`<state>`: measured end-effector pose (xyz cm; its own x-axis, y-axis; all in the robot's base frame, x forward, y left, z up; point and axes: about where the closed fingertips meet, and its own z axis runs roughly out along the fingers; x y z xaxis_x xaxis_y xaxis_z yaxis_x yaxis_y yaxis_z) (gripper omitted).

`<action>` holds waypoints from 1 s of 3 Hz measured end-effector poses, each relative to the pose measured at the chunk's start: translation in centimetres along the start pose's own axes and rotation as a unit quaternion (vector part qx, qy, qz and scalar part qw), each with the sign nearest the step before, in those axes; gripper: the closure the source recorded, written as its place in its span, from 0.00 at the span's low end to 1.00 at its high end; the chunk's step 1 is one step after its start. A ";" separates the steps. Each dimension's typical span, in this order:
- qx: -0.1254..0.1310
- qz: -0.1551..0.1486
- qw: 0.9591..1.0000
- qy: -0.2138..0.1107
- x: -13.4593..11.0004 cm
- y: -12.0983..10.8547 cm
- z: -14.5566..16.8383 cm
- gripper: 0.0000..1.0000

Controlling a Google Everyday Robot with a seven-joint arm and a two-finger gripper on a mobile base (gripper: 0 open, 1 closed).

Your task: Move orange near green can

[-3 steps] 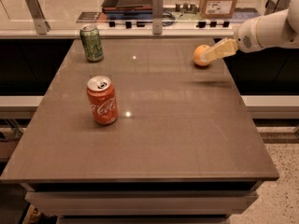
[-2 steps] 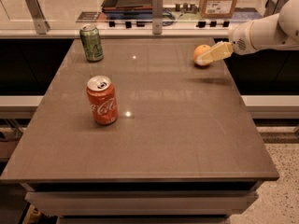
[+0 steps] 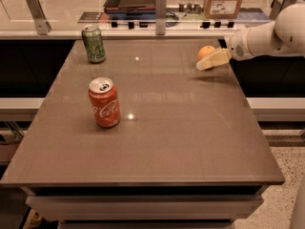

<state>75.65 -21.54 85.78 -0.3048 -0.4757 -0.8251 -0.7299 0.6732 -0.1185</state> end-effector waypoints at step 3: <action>-0.035 0.000 0.999 -0.012 -0.1 0.6 2.4 0.44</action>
Offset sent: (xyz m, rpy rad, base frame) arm 0.0071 0.0105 -0.0077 0.0275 0.0092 0.0419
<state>76.73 -19.73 84.50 -0.2902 -0.4622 -0.8380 -0.7712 0.6315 -0.0812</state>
